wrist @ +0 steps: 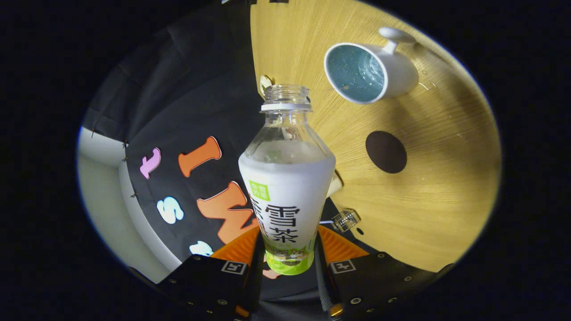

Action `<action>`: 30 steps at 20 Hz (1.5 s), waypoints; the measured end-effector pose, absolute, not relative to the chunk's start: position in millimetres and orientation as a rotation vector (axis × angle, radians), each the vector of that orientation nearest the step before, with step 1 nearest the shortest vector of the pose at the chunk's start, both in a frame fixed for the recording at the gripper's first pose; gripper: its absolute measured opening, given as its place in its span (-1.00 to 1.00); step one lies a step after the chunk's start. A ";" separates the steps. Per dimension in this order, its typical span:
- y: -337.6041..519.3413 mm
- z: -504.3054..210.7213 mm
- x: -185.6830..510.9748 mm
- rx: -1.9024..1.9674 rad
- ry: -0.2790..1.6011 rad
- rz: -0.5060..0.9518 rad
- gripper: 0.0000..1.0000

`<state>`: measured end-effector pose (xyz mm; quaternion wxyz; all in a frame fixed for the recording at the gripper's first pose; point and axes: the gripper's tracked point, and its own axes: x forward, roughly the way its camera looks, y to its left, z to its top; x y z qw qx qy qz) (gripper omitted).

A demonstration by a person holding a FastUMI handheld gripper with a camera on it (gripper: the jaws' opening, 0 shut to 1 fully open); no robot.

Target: Take the bottle from table, then pour the juice into the cup, finally place the bottle on the coaster

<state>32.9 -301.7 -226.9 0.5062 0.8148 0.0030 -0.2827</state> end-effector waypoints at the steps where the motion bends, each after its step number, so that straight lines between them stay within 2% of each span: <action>1: -300.0 -235.0 33.1 1.902 0.056 -0.692 0.06; 4: -299.6 -251.5 34.2 1.647 0.178 -0.708 0.06; 8: -310.6 -237.1 43.5 1.271 0.234 -0.628 0.06; 11: -321.0 -234.1 45.0 1.002 0.280 -0.619 0.07; 18: -344.9 -243.0 52.3 0.369 0.463 -0.648 0.09; 24: -347.2 -283.7 57.2 0.053 0.553 -0.637 0.11; 30: -341.4 -335.3 59.6 0.048 0.604 -0.585 0.12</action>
